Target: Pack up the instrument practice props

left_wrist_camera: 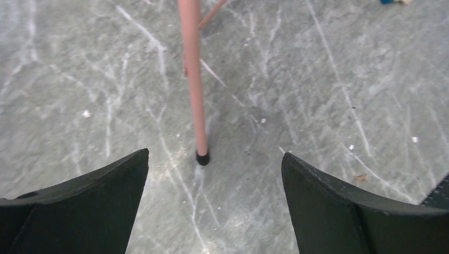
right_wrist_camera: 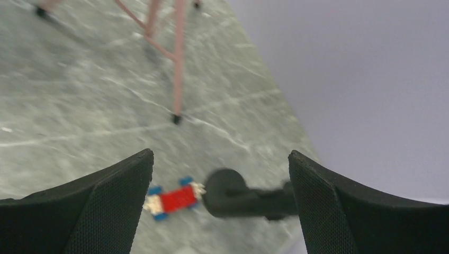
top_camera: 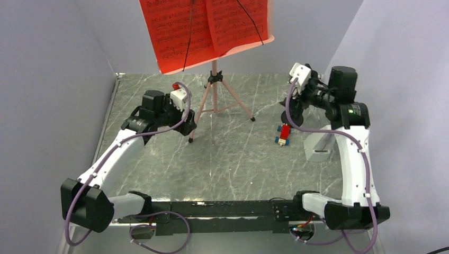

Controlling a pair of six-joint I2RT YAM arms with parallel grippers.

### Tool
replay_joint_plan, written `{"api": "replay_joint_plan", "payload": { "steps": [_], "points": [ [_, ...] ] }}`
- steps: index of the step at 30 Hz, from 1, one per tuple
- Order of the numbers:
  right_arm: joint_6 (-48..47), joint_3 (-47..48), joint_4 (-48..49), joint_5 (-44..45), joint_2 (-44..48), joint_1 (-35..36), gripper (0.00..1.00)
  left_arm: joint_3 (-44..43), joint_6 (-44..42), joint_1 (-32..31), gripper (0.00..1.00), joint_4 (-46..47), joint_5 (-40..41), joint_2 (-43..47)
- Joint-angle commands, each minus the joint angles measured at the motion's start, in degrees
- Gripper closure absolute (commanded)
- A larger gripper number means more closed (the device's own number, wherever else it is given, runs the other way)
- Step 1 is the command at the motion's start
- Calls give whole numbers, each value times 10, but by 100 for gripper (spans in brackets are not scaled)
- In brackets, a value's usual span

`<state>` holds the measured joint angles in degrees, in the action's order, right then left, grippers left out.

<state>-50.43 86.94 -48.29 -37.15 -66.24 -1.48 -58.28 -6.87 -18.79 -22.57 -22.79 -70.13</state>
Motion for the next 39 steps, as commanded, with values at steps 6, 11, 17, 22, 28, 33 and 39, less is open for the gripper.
{"api": "replay_joint_plan", "payload": {
  "steps": [6, 11, 17, 22, 28, 33, 39],
  "points": [
    [143, -146, 227, -114, -41, 108, 6, 46, -40, -11, 3, -11, 146, 18],
    [146, -188, 304, -101, -99, 142, 12, 11, -90, -9, 3, -13, 108, -18],
    [213, -151, 400, -68, -210, 148, 16, -39, 34, 5, 3, 56, -3, -60],
    [290, -67, 444, -56, -322, 158, 29, -80, 64, -1, 21, 100, -68, -120],
    [279, -17, 443, -42, -381, 203, 33, -112, 101, -1, 43, 156, -91, -156],
    [323, 4, 471, 14, -414, 218, 30, -124, 106, -1, 48, 190, -50, -182],
    [289, 21, 466, 9, -451, 220, 35, -130, 90, -1, 48, 215, -66, -214]
  ]
}}
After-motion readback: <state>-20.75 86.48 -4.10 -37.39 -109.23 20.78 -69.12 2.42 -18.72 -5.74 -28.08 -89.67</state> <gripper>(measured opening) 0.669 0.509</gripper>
